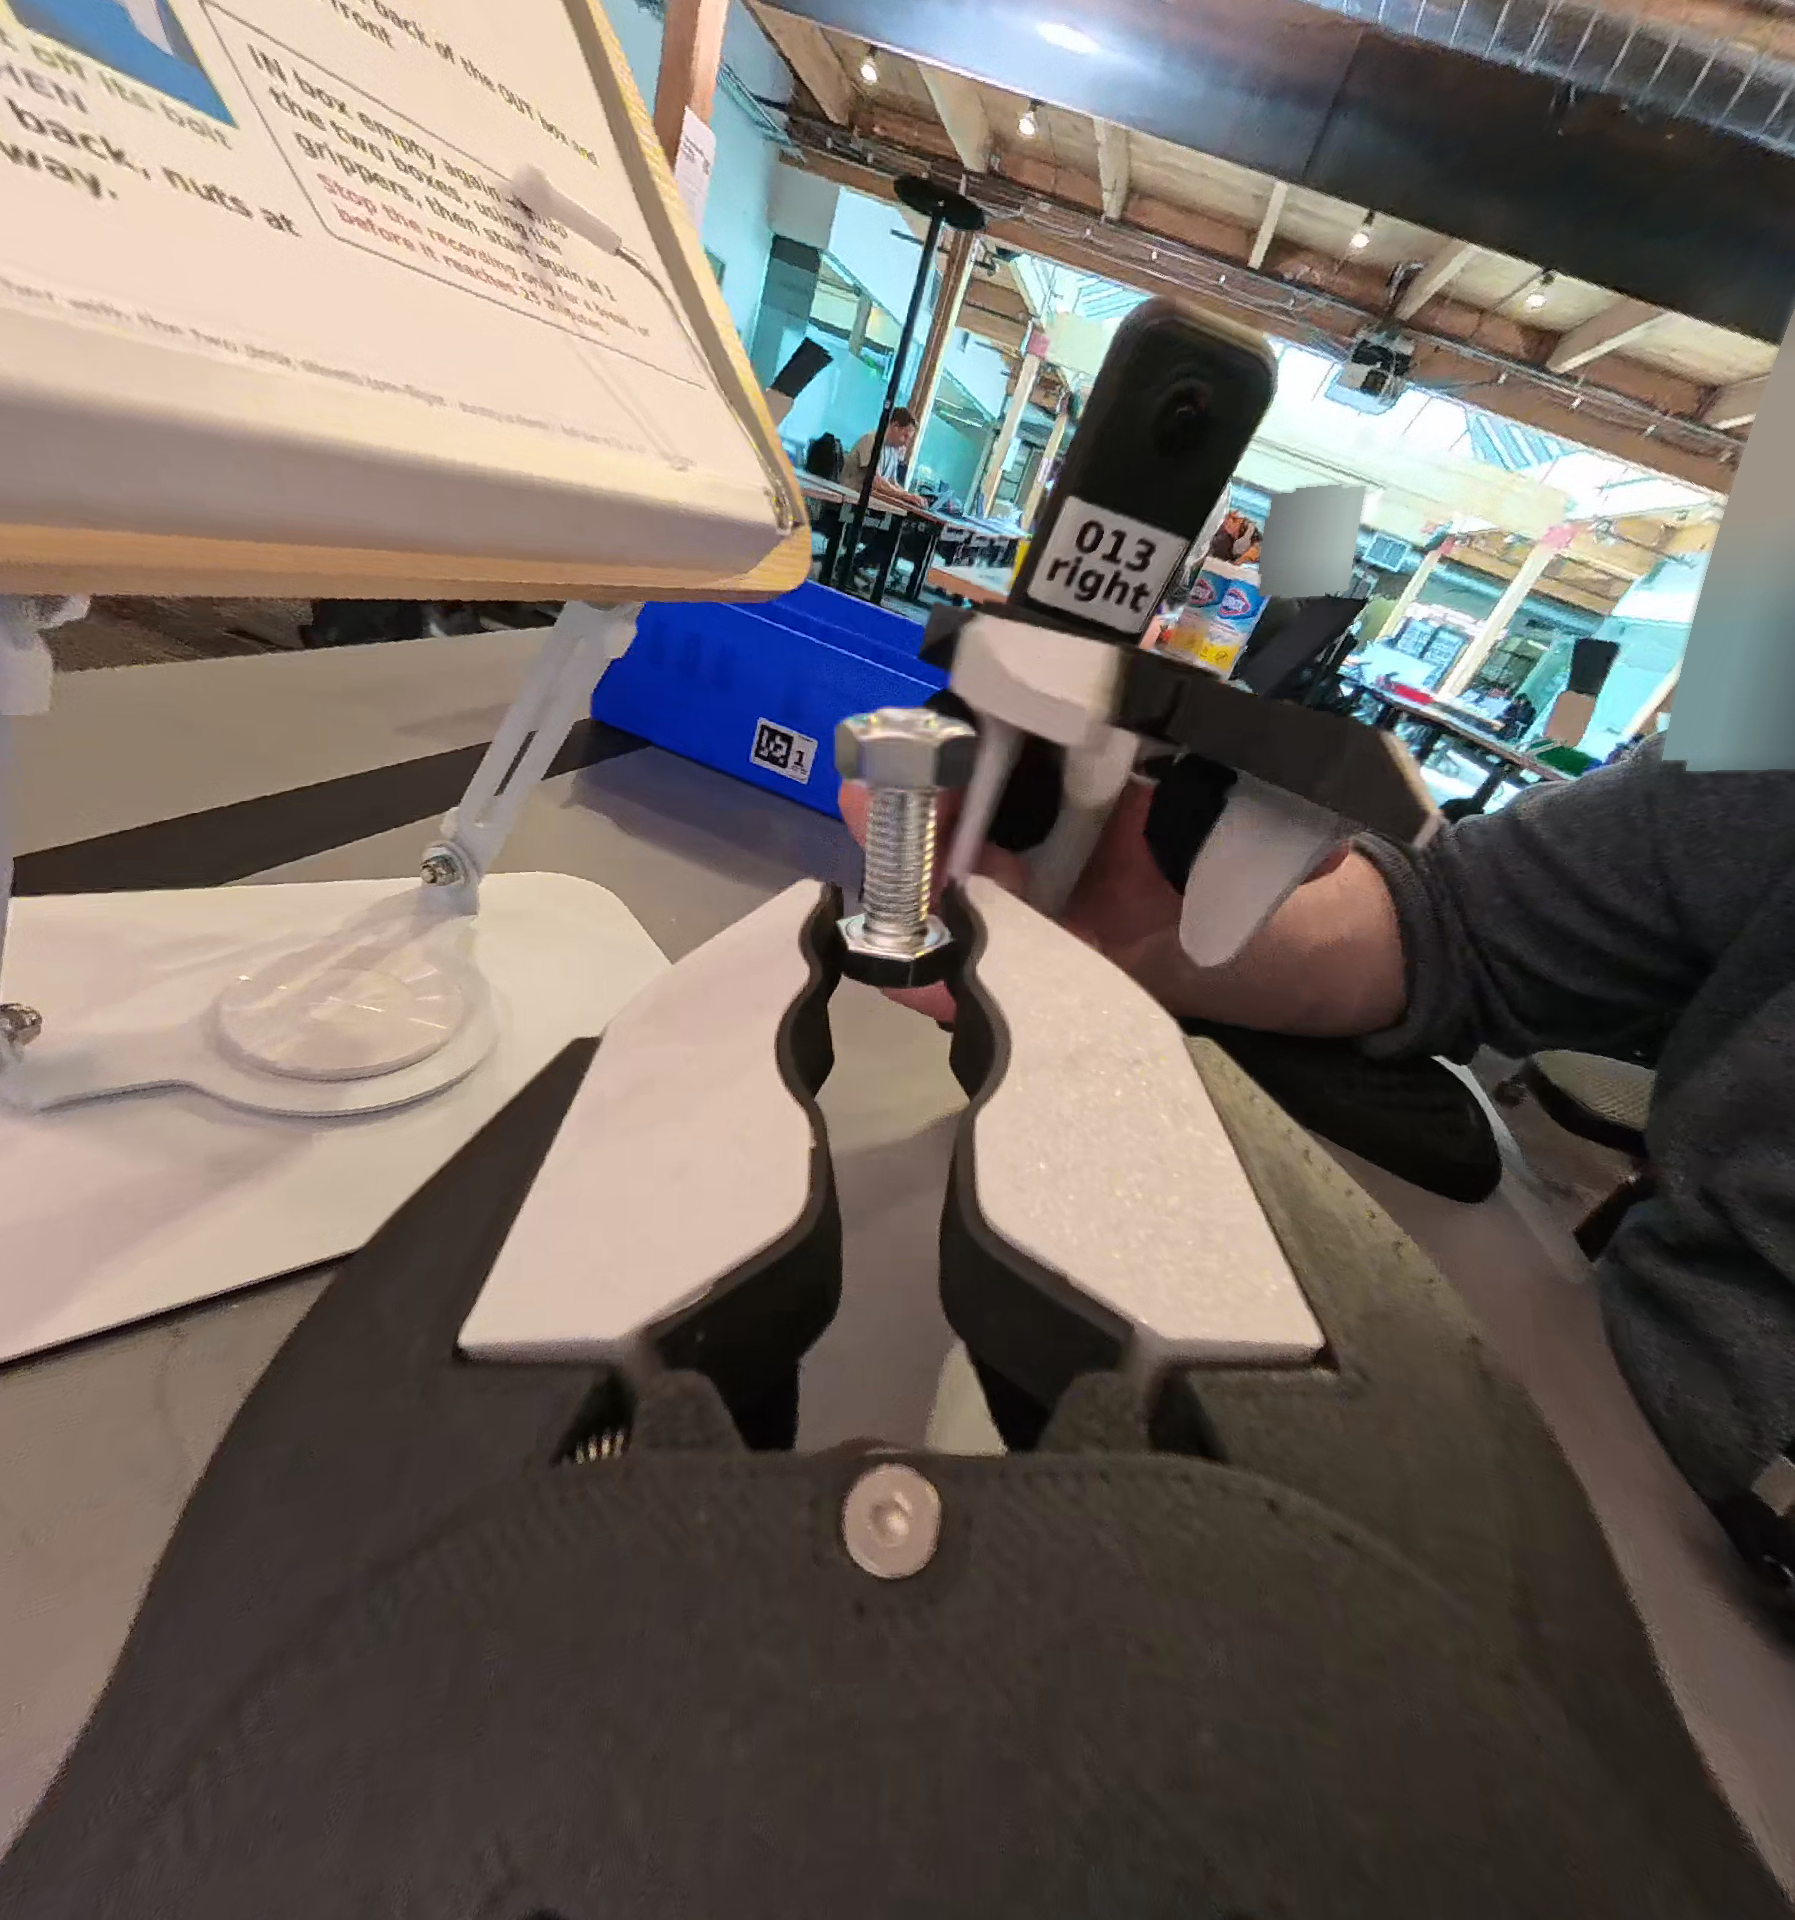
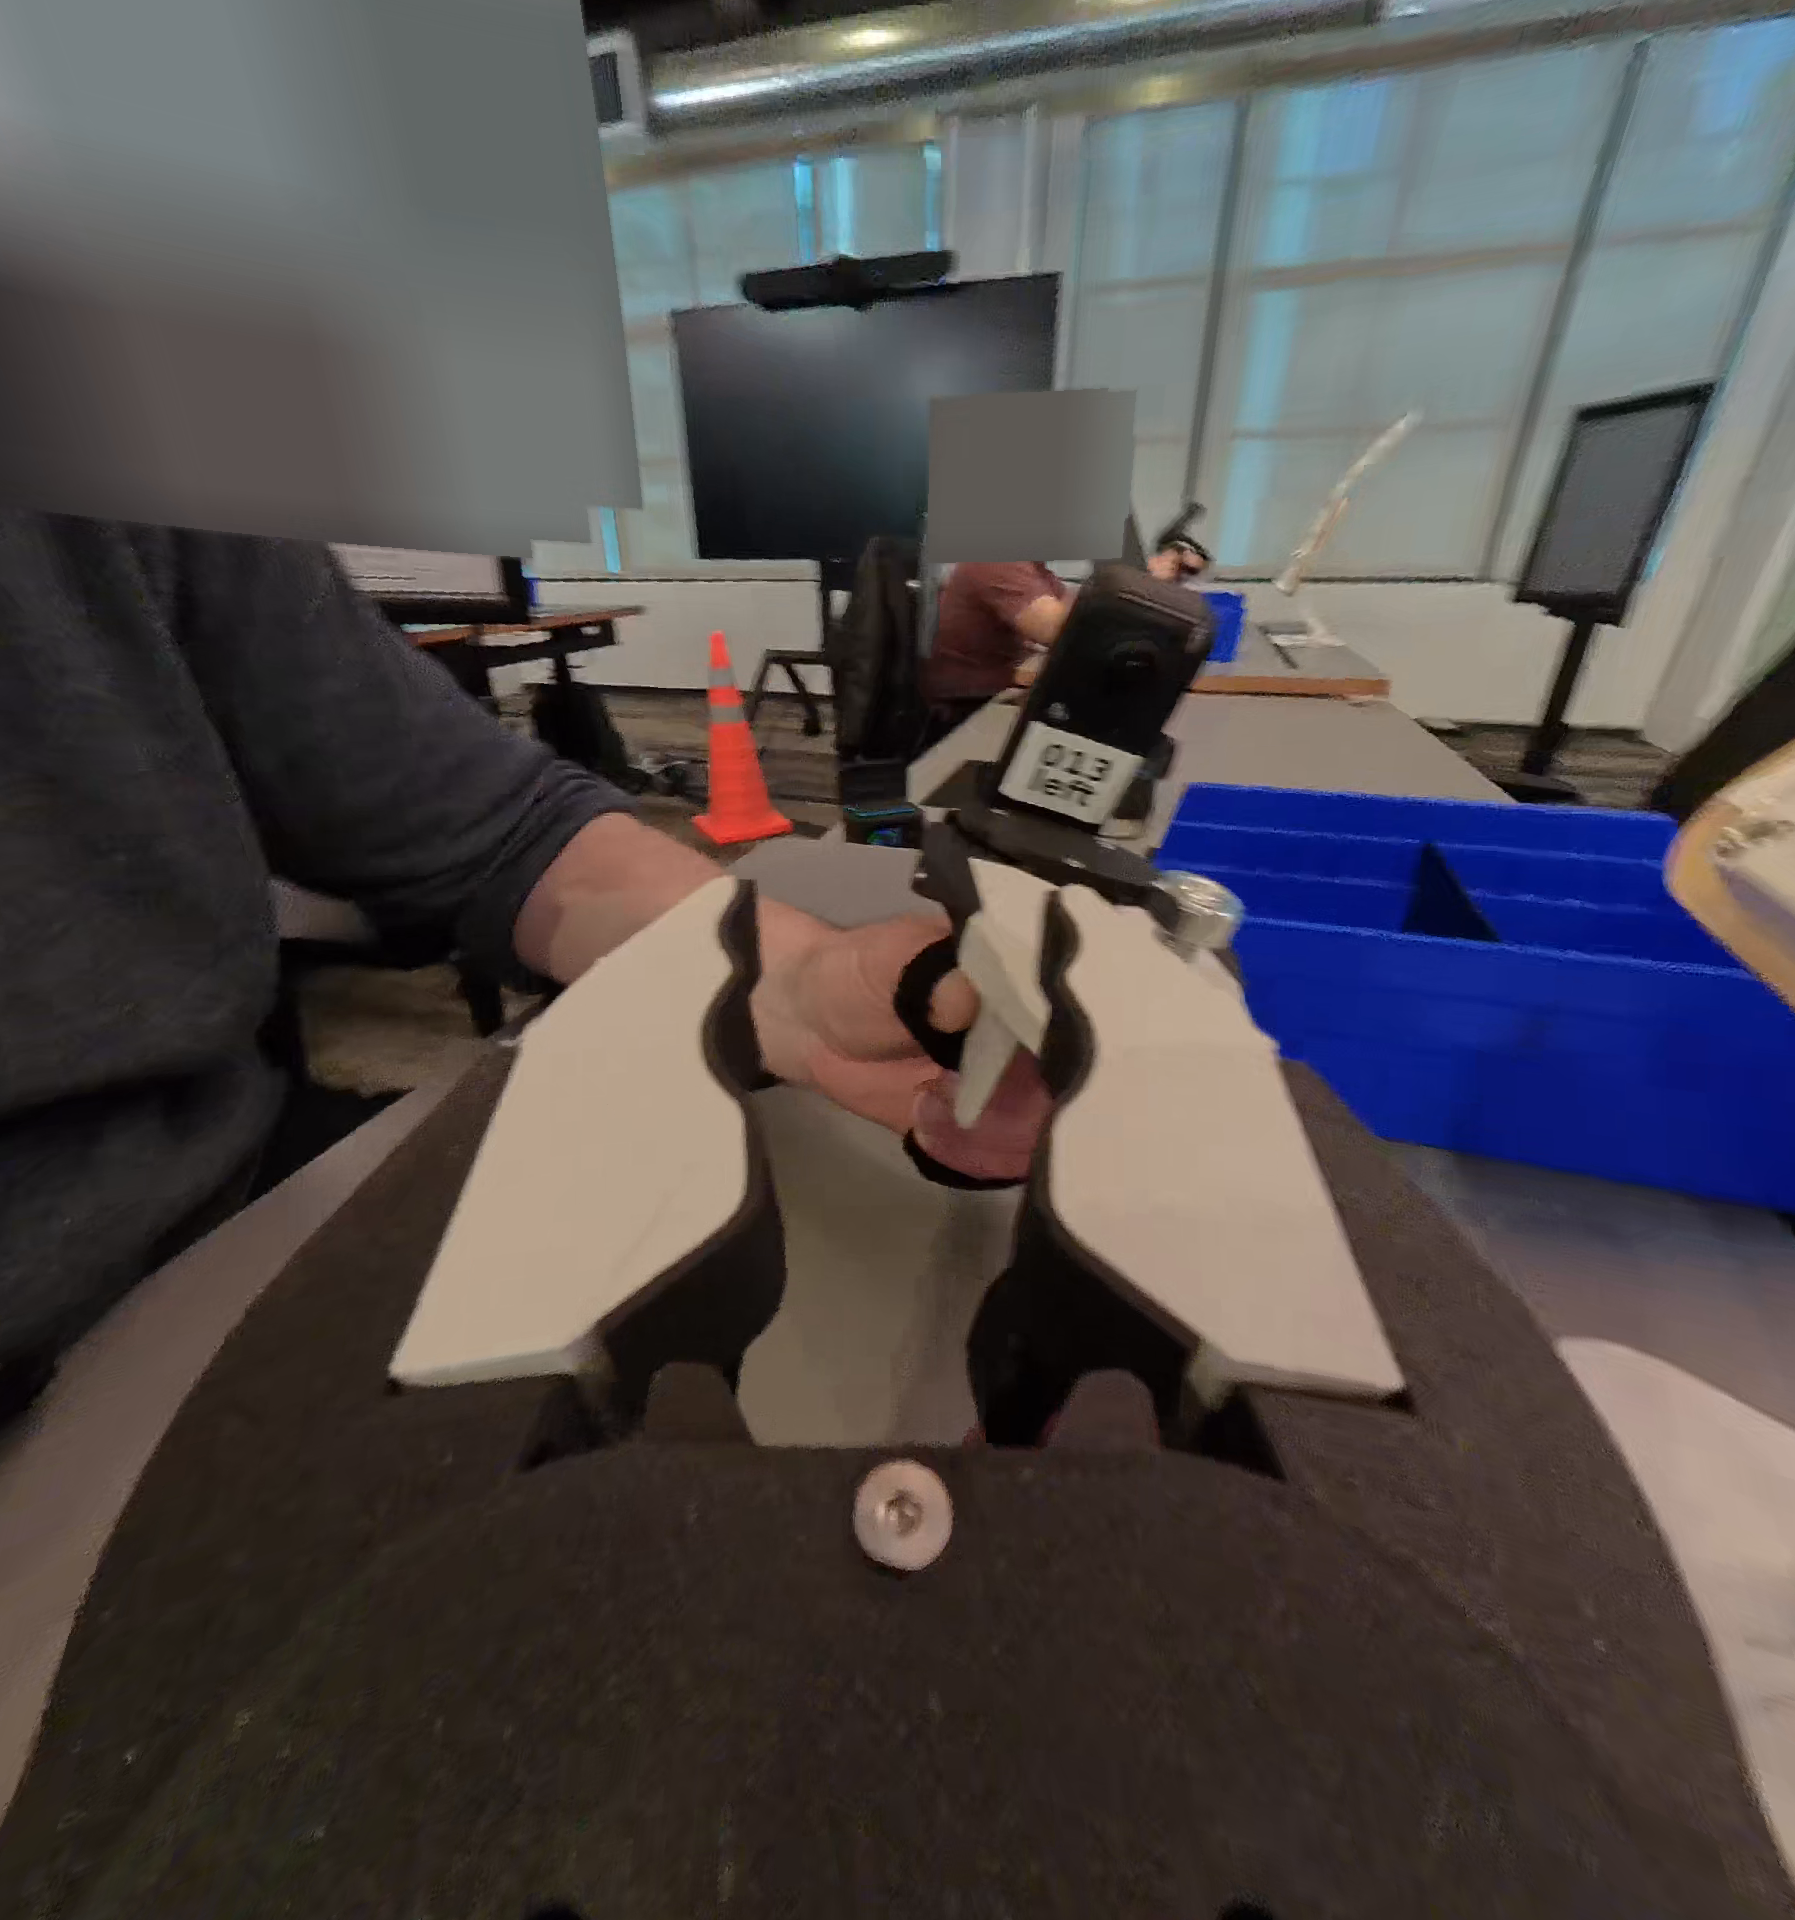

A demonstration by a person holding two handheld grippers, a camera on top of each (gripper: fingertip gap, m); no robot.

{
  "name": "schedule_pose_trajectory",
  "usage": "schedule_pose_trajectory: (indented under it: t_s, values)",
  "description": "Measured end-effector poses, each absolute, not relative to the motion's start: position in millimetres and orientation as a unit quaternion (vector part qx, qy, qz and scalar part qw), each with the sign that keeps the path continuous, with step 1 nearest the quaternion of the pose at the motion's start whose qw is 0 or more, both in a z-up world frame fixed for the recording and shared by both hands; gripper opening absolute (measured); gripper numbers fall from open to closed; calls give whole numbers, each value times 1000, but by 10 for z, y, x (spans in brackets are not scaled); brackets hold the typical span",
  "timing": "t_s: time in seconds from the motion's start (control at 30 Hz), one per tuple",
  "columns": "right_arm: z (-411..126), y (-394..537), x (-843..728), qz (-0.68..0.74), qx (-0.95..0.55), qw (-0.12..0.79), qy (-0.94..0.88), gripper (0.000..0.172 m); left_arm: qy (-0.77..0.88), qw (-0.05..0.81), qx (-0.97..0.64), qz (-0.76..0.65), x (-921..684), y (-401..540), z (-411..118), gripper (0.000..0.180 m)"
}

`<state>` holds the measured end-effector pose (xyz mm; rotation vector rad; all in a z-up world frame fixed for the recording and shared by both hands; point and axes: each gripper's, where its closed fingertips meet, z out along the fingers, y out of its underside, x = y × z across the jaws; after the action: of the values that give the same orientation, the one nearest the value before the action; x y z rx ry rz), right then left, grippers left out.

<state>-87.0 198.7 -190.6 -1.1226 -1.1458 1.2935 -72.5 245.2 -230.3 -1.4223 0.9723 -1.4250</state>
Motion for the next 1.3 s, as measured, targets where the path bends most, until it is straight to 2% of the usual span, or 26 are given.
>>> schedule_pose_trajectory:
  t_s: [0.03, 0.13, 0.3, 0.33, 0.37, 0.4, 0.47, 0.57, 0.77, 0.8, 0.83, 0.87, 0.93, 0.97, 1.3]
  values:
    - [-1925, 2057, -873, 527, -482, 520, -468, 64, 393, 440, -573, -570, -718, 2450, -2311, 18]
    - [-1950, 2164, -892, 519, -500, 531, -446, 89, 413, 440, -566, -562, -662, 2375, -2306, 18]
    - [-1994, 2073, -967, 517, -496, 520, -465, 93, 407, 435, -575, -561, -644, 2398, -2349, 18]
    - [-1971, 2030, -942, 523, -484, 518, -473, 86, 401, 437, -576, -563, -667, 2427, -2336, 18]
    - [-1929, 1921, -902, 543, -456, 507, -491, 49, 394, 438, -581, -561, -693, 2465, -2340, 18]
    - [-1892, 1902, -878, 552, -448, 506, -488, 42, 388, 440, -582, -563, -717, 2491, -2339, 18]
    - [-1911, 2073, -880, 529, -483, 523, -461, 76, 382, 438, -578, -573, -729, 2495, -2323, 18]
    - [-1954, 2188, -891, 520, -503, 531, -441, 98, 401, 435, -573, -567, -672, 2424, -2337, 18]
    - [-2014, 2094, -968, 506, -504, 522, -467, 94, 403, 433, -573, -568, -638, 2404, -2347, 18]
    - [-1984, 2054, -939, 510, -492, 522, -475, 86, 400, 436, -575, -565, -649, 2419, -2336, 18]
    - [-1921, 1959, -894, 528, -463, 518, -488, 56, 394, 439, -582, -559, -667, 2462, -2345, 18]
    - [-1864, 1929, -858, 540, -450, 520, -485, 46, 387, 436, -583, -566, -684, 2482, -2347, 18]
    - [-1889, 2048, -844, 519, -478, 527, -473, 68, 385, 437, -579, -571, -699, 2484, -2331, 18]
    - [-1904, 2087, -830, 514, -483, 531, -470, 71, 393, 440, -575, -567, -685, 2458, -2312, 18]
    - [-1915, 2188, -785, 500, -494, 548, -454, 69, 420, 442, -563, -558, -574, 2361, -2304, 18]
